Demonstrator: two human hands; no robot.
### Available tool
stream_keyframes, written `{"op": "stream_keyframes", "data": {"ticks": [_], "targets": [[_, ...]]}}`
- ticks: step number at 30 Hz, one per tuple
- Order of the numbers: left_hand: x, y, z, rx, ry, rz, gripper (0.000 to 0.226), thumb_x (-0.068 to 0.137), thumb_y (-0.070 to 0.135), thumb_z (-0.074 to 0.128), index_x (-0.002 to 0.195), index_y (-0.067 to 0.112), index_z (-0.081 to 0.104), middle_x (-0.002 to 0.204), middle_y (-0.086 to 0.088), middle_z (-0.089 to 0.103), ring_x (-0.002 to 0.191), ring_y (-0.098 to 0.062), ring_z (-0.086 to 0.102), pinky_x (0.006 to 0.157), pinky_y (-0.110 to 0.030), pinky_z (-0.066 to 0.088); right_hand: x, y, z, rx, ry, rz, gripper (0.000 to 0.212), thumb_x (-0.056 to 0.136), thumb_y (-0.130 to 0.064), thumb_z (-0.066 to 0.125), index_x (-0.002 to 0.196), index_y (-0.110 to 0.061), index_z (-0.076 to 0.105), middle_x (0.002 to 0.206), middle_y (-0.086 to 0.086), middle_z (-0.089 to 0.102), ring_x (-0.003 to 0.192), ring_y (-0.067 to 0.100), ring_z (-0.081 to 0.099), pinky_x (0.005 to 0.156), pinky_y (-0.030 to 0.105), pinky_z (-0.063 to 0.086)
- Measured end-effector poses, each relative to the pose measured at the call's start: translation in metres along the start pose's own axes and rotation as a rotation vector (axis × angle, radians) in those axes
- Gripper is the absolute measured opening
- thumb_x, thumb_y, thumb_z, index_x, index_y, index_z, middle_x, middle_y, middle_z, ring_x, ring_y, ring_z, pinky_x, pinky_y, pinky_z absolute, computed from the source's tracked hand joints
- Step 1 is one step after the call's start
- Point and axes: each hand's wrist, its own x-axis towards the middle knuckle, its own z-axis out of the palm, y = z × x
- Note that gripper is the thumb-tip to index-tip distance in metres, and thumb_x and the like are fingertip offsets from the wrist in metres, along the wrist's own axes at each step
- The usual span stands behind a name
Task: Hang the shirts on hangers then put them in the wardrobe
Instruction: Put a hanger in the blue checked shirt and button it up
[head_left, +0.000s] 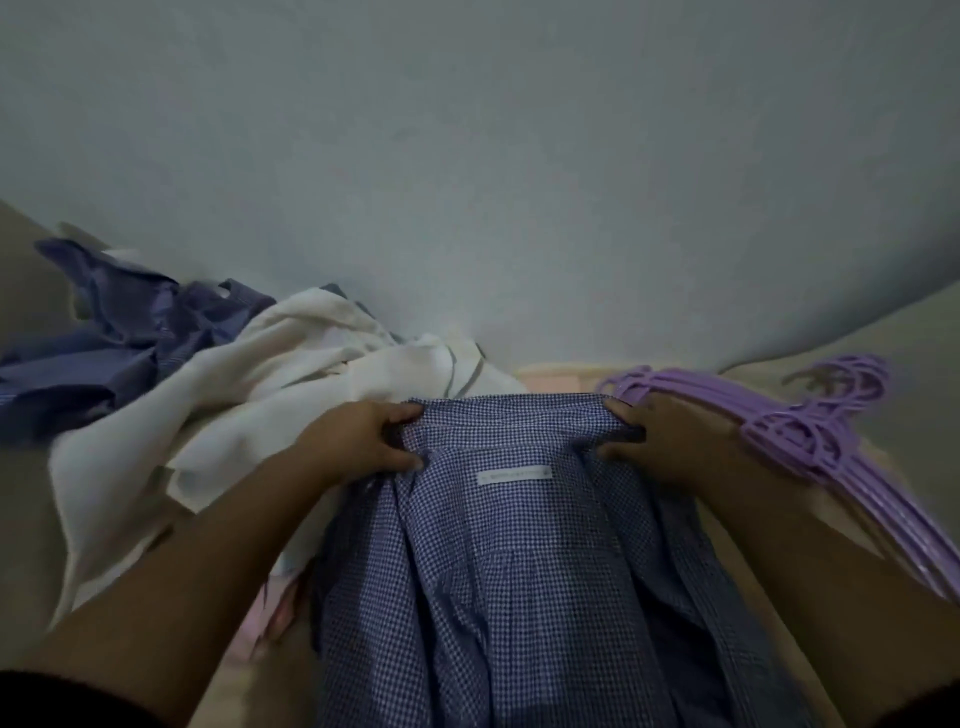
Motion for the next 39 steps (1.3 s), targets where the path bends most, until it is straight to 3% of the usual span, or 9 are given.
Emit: {"op": "stream_keyframes", "data": {"ticks": [3, 6, 10, 15, 21, 25, 30, 35, 39], "targets": [[0.018, -0.008, 0.023, 0.162, -0.019, -0.003, 0.096, 0.069, 0.060, 0.075, 0.148, 0.042, 0.025, 0.152, 0.004, 0.035, 0.135, -0.017, 0.038, 0.105, -0.032, 0.037, 0.006, 0.008, 0.030, -0.071, 0.011, 0.084, 0.089, 0.075, -0.068, 0.058, 0.148, -0.034, 0.022, 0.156, 0.010, 0.020, 0.142, 0.028, 0.019, 0.115, 0.038, 0.016], [0.023, -0.011, 0.036, 0.173, -0.005, -0.007, 0.095, 0.070, 0.063, 0.071, 0.149, 0.043, 0.022, 0.152, 0.003, 0.034, 0.142, -0.014, 0.026, 0.105, -0.035, 0.038, 0.008, 0.015, 0.050, -0.082, -0.008, 0.138, 0.089, 0.074, -0.069, 0.059, 0.148, -0.040, 0.017, 0.153, 0.015, 0.019, 0.141, 0.033, 0.017, 0.114, 0.045, 0.020], [0.011, 0.000, 0.048, 0.176, 0.289, -0.004, 0.079, 0.071, 0.078, 0.052, 0.140, 0.041, 0.043, 0.137, 0.007, 0.045, 0.121, -0.015, 0.047, 0.093, -0.033, 0.042, 0.005, 0.021, 0.051, -0.067, 0.042, 0.146, 0.086, 0.073, -0.070, 0.058, 0.146, -0.042, 0.022, 0.151, 0.012, 0.024, 0.138, 0.033, 0.020, 0.112, 0.048, 0.024], [-0.001, 0.037, 0.068, 0.258, 0.570, 0.028, 0.061, 0.075, 0.068, 0.043, 0.123, 0.036, 0.062, 0.144, 0.000, 0.046, 0.140, -0.031, 0.022, 0.104, -0.045, 0.007, -0.008, 0.026, 0.045, -0.064, 0.173, 0.161, 0.079, 0.073, -0.069, 0.059, 0.142, -0.039, 0.036, 0.153, 0.008, 0.021, 0.140, 0.030, 0.018, 0.112, 0.052, 0.023], [0.007, 0.118, 0.101, 0.140, 0.354, 0.275, 0.078, 0.081, 0.069, 0.020, 0.145, 0.029, 0.040, 0.157, 0.001, 0.026, 0.148, -0.022, 0.010, 0.117, -0.040, 0.004, -0.045, 0.051, 0.040, -0.001, 0.320, 0.179, 0.055, 0.080, -0.051, 0.063, 0.130, -0.029, 0.056, 0.142, 0.009, 0.045, 0.130, 0.033, 0.037, 0.102, 0.053, 0.035], [0.021, 0.159, 0.136, 0.149, 0.203, 0.388, 0.077, 0.092, 0.064, 0.038, 0.154, 0.024, 0.013, 0.162, 0.002, 0.004, 0.149, -0.019, -0.004, 0.118, -0.034, -0.004, -0.075, 0.083, 0.033, 0.009, 0.407, 0.247, 0.042, 0.084, -0.038, 0.062, 0.122, -0.020, 0.064, 0.122, 0.013, 0.061, 0.113, 0.037, 0.053, 0.090, 0.049, 0.047], [0.042, 0.180, 0.167, 0.239, 0.100, 0.390, 0.116, 0.064, 0.091, 0.015, 0.154, 0.021, -0.005, 0.161, 0.000, -0.012, 0.148, -0.021, -0.014, 0.117, -0.038, -0.012, -0.100, 0.123, 0.026, -0.048, 0.537, 0.348, 0.041, 0.072, -0.034, 0.050, 0.093, -0.006, 0.072, 0.090, 0.020, 0.066, 0.080, 0.040, 0.062, 0.074, 0.044, 0.051], [0.054, 0.179, 0.183, 0.266, 0.074, 0.377, 0.135, 0.044, 0.101, -0.004, 0.153, 0.020, -0.011, 0.159, -0.001, -0.019, 0.146, -0.023, -0.018, 0.115, -0.039, -0.015, -0.110, 0.139, 0.031, -0.018, 0.580, 0.453, 0.047, 0.060, -0.014, 0.077, 0.103, 0.003, 0.066, 0.094, 0.029, 0.062, 0.082, 0.048, 0.057, 0.074, 0.051, 0.049], [0.057, 0.179, 0.190, 0.259, 0.082, 0.363, 0.138, 0.043, 0.101, -0.007, 0.153, 0.018, -0.006, 0.160, -0.002, -0.016, 0.147, -0.023, -0.016, 0.114, -0.039, -0.015, -0.108, 0.145, 0.036, -0.035, 0.635, 0.447, 0.033, 0.072, -0.020, 0.047, 0.086, 0.001, 0.068, 0.079, 0.024, 0.061, 0.070, 0.041, 0.058, 0.065, 0.046, 0.052]]}}
